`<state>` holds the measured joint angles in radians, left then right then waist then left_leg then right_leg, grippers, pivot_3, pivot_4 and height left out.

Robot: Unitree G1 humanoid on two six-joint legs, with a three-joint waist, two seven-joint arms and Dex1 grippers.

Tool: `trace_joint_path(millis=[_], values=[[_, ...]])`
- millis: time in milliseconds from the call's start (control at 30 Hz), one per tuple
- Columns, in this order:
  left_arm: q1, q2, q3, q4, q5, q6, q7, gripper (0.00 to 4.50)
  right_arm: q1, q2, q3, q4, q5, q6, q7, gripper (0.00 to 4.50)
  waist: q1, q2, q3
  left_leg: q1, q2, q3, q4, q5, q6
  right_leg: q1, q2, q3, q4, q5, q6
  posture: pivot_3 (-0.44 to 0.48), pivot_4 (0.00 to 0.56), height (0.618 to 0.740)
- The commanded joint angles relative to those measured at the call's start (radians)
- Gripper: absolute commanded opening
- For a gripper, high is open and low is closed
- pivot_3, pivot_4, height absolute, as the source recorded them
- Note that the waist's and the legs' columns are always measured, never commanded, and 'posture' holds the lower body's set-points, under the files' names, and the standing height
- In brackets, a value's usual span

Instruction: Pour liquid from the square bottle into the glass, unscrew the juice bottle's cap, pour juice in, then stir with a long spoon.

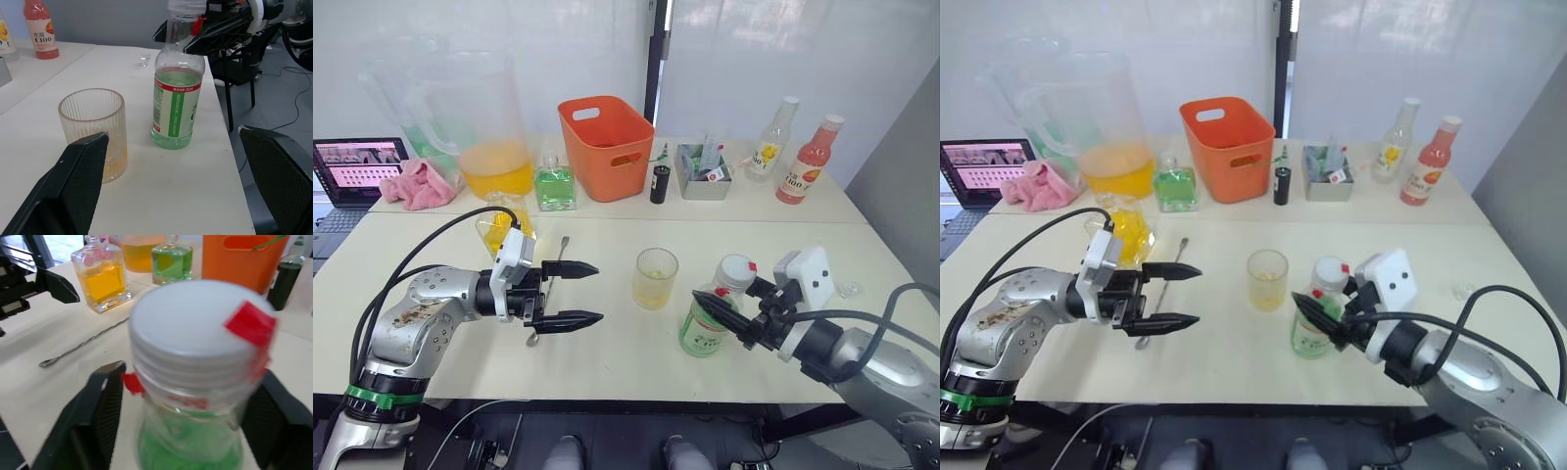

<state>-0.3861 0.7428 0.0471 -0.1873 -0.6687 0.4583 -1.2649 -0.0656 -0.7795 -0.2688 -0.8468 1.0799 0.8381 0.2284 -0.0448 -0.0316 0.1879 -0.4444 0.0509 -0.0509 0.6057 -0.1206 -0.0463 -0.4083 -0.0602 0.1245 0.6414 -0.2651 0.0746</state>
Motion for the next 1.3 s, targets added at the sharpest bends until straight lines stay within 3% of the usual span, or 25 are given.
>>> trace_joint_path(millis=[33,133,233,567,767,1067,1100,1300], values=[[0.003,0.019,0.042,-0.041,-0.008,-0.009,0.008,4.5,0.008,-0.094,-0.072,0.013,0.03,0.0,0.133,4.48,0.002,0.0,0.0,0.0,0.0,0.0,0.0,0.0,0.0,0.0,0.0,0.0,0.0,0.0,0.0,0.0,0.15,0.74],[0.025,0.023,0.062,-0.061,-0.009,-0.009,0.031,4.5,0.04,-0.223,-0.118,0.137,-0.098,-0.098,0.411,4.48,0.006,-0.001,0.0,-0.001,0.0,0.0,0.0,0.0,0.0,0.001,-0.001,0.0,-0.002,0.0,0.0,0.0,0.15,0.74],[0.061,0.032,0.086,-0.096,-0.017,-0.002,0.048,4.5,0.003,-0.276,-0.086,0.277,-0.189,-0.221,0.629,4.48,0.001,-0.001,0.0,0.0,0.0,0.0,0.001,0.0,0.0,0.002,-0.001,0.0,-0.003,0.0,0.0,0.0,0.15,0.74],[0.189,0.076,0.2,-0.223,-0.059,0.038,0.128,4.5,-0.351,-0.2,0.161,0.707,-0.347,-0.411,1.077,4.48,-0.015,-0.001,0.0,0.002,0.0,0.001,0.0,0.0,0.0,0.002,0.0,0.0,-0.001,0.0,0.0,0.0,0.15,0.74],[0.255,0.091,0.259,-0.291,-0.09,0.062,0.173,4.5,-0.494,-0.138,0.256,0.816,-0.4,-0.425,1.22,4.48,-0.015,-0.001,0.0,0.002,0.0,0.001,0.0,0.0,0.0,0.002,0.0,-0.001,-0.001,0.0,0.0,0.0,0.15,0.74],[0.282,0.103,0.273,-0.319,-0.107,0.073,0.2,4.5,-0.519,-0.098,0.266,0.819,-0.408,-0.392,1.267,4.48,-0.013,-0.001,0.0,0.002,0.0,0.001,0.0,0.0,0.0,0.002,0.0,0.0,-0.001,0.0,0.0,0.0,0.15,0.74],[0.28,0.103,0.27,-0.318,-0.106,0.072,0.201,4.5,-0.515,-0.096,0.264,0.819,-0.41,-0.394,1.268,3.98,-0.013,-0.001,0.0,0.002,0.0,0.001,0.0,0.0,0.0,0.001,0.0,-0.001,0.0,0.0,0.0,0.0,0.15,0.74],[0.243,0.102,0.237,-0.291,-0.1,0.068,0.184,4.5,-0.464,-0.09,0.227,0.769,-0.393,-0.385,1.232,2.0,-0.009,0.0,0.0,0.002,0.0,0.001,0.0,0.0,0.0,0.001,0.0,0.0,0.0,0.0,0.0,0.0,0.15,0.74]])
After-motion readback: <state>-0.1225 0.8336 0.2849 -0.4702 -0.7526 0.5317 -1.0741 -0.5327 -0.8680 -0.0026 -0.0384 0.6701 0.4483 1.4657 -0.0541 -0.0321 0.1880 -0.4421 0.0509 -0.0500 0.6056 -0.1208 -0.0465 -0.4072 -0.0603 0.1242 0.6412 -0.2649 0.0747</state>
